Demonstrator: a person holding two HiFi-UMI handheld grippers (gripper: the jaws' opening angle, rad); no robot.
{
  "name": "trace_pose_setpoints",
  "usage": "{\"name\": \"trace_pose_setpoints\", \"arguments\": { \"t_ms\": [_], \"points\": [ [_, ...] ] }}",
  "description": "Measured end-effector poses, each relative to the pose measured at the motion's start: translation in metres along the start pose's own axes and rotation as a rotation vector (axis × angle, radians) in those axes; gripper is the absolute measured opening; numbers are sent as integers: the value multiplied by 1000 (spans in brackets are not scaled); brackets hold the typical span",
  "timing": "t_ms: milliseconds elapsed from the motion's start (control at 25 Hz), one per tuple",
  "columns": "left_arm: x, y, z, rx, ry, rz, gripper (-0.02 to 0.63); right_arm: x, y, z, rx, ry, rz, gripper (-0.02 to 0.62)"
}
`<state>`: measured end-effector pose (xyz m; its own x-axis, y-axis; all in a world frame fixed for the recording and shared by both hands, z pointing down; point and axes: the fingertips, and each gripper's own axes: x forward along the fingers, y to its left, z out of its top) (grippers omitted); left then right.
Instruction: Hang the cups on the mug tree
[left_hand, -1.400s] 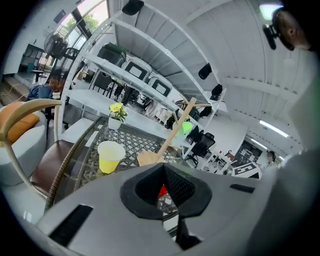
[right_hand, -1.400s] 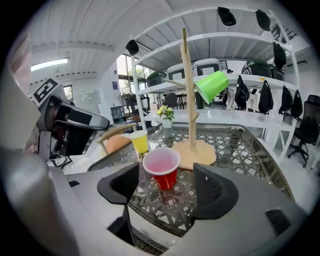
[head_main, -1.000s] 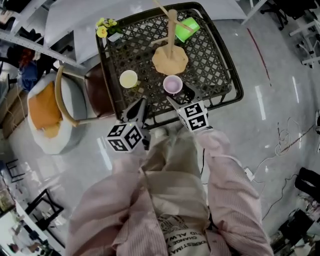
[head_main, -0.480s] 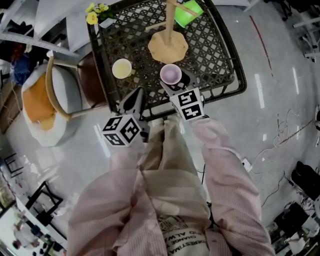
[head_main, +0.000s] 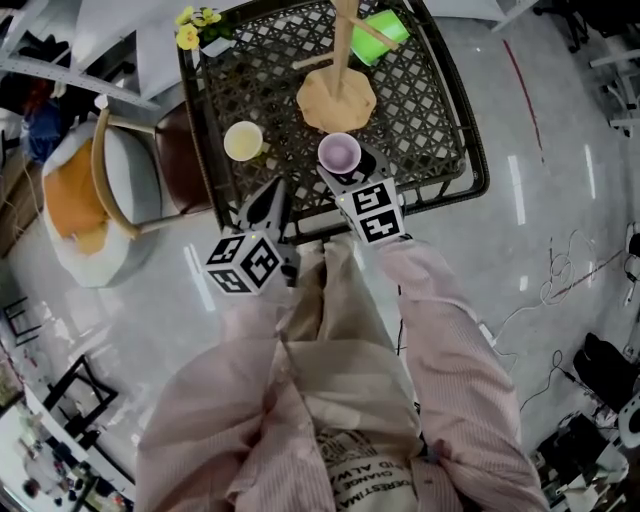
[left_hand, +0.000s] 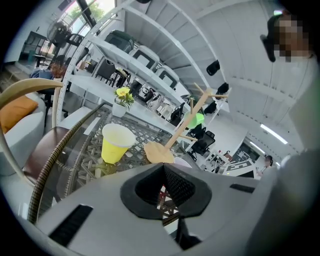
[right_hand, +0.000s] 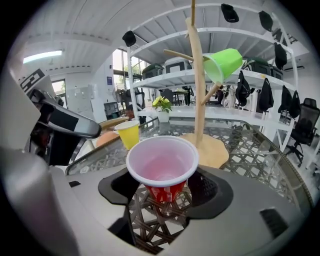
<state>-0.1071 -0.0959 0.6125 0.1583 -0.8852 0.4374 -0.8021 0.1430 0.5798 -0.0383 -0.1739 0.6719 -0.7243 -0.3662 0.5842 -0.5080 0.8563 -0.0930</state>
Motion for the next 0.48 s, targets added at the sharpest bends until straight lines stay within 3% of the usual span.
{"name": "trace_pose_setpoints", "arguments": {
  "t_ms": [480],
  "points": [
    [-7, -24, 8, -3, -27, 2, -2, -19, -27, 4, 67, 60, -51, 296]
  ]
}}
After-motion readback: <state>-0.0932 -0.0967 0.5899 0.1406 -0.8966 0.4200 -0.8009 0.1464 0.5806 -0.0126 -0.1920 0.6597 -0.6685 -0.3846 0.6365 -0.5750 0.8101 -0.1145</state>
